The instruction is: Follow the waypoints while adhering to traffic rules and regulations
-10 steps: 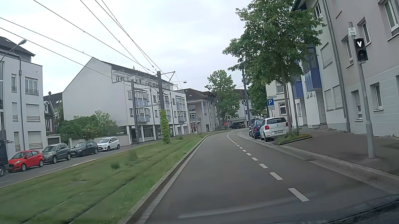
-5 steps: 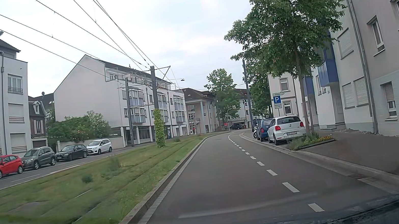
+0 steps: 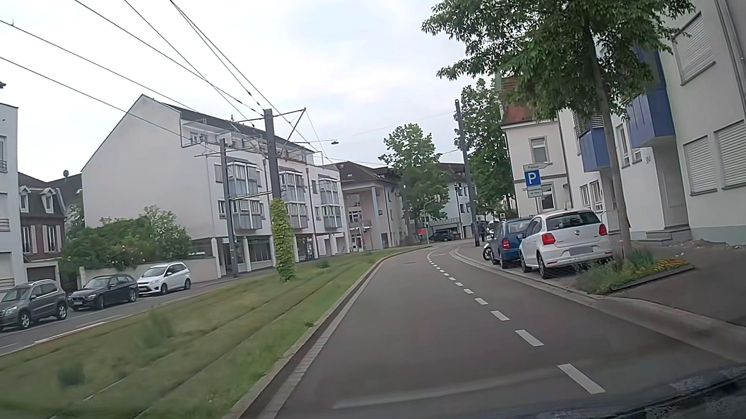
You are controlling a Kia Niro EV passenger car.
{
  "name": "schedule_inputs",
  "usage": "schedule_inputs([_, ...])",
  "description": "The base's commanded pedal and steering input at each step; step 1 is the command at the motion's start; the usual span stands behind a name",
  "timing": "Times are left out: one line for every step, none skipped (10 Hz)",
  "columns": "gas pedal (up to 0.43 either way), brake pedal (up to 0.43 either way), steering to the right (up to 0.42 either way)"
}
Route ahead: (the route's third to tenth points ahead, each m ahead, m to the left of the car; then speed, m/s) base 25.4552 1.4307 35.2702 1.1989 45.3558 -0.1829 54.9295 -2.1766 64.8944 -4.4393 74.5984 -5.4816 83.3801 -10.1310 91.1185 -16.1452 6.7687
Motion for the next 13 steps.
schedule_inputs([0.138,0.0,0.006])
schedule_inputs([0.138,0.0,0.006])
schedule_inputs([0.138,0.0,0.006])
schedule_inputs([0.138,0.0,0.006])
schedule_inputs([0.138,0.0,0.006])
schedule_inputs([0.138,0.0,0.006])
schedule_inputs([0.13,0.0,0.006])
schedule_inputs([0.13,0.0,0.006])
schedule_inputs([0.13,0.0,0.005])
schedule_inputs([0.13,0.0,0.004])
schedule_inputs([0.118,0.0,0.003])
schedule_inputs([0.118,0.0,0.001])
schedule_inputs([0.118,0.0,0.001])
